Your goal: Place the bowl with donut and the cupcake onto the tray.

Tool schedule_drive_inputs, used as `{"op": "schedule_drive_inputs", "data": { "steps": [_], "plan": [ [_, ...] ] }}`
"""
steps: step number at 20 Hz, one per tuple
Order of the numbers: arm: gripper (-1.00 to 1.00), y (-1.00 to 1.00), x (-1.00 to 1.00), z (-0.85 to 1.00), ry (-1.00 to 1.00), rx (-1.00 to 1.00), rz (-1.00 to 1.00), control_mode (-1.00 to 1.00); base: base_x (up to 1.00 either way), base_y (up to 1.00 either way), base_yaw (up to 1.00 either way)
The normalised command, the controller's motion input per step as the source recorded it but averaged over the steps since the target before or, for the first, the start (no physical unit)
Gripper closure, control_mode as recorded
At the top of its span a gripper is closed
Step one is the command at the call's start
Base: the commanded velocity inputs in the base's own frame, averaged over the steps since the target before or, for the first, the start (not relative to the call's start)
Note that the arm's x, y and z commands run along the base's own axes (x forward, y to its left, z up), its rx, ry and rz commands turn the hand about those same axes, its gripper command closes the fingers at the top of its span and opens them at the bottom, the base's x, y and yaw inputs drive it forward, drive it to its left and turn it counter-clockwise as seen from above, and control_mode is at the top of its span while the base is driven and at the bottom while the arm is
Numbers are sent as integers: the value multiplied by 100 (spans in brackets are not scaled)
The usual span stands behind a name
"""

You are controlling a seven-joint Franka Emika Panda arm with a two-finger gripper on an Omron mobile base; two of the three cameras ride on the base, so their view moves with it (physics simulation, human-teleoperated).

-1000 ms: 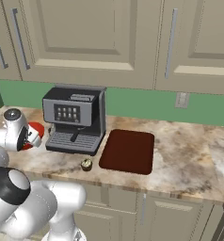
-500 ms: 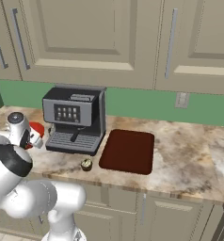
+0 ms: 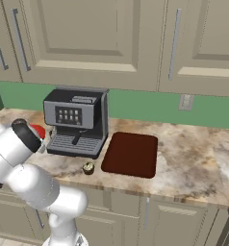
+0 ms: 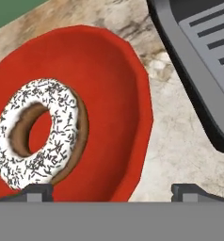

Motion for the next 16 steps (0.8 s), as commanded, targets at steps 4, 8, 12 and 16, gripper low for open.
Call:
{"op": "schedule_drive_inputs", "data": {
  "steps": [4,8,12,16],
  "plan": [
    [100,0,3,-34,1,-6,0,-100,0,0,0],
    [100,0,0,-1,0,0,0,-100,0,0,0],
    [100,0,1,0,0,0,0,-100,0,0,0],
    [100,0,4,11,0,0,-2,-100,0,0,0]
  ]
}}
